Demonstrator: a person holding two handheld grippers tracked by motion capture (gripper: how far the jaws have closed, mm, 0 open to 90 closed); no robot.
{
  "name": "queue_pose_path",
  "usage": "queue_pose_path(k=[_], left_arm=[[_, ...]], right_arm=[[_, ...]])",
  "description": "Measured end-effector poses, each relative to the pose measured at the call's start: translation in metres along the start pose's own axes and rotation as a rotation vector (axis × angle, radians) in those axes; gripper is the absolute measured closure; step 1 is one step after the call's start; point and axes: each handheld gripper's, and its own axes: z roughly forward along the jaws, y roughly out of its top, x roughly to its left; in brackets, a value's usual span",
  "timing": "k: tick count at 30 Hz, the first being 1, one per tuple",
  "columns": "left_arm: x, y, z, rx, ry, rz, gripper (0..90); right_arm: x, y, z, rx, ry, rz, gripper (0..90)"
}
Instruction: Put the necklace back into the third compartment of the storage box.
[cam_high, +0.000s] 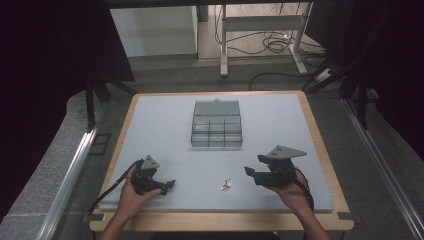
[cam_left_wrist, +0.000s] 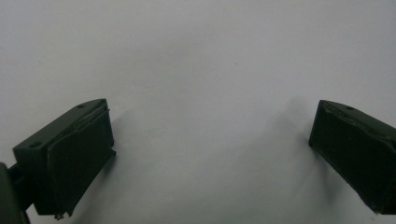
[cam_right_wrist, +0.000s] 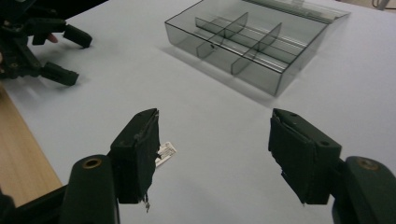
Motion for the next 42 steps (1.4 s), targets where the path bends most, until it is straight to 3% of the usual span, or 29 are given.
queue_pose_path(k=[10, 17, 26, 29, 42], left_arm=[[0.0, 0.0, 0.0, 0.0, 0.0, 0.0, 0.0], [0.0, 0.0, 0.0, -0.004, 0.0, -0.005, 0.0], [0.0, 0.0, 0.0, 0.0, 0.0, -0.001, 0.0], [0.0, 0.0, 0.0, -0.002, 0.001, 0.0, 0.0], [0.0, 0.0, 0.0, -0.002, 0.0, -0.001, 0.0]], right_arm=[[0.02, 0.004, 0.009, 0.032, 0.054, -0.05, 39.3], [0.04, 0.01, 0.029, 0.088, 0.102, -0.088, 43.2], [0.05, 0.01, 0.051, 0.121, 0.147, -0.094, 48.7], [0.052, 0.003, 0.059, 0.167, 0.144, -0.112, 50.2], [0.057, -0.008, 0.07, 0.224, 0.164, -0.116, 56.7]])
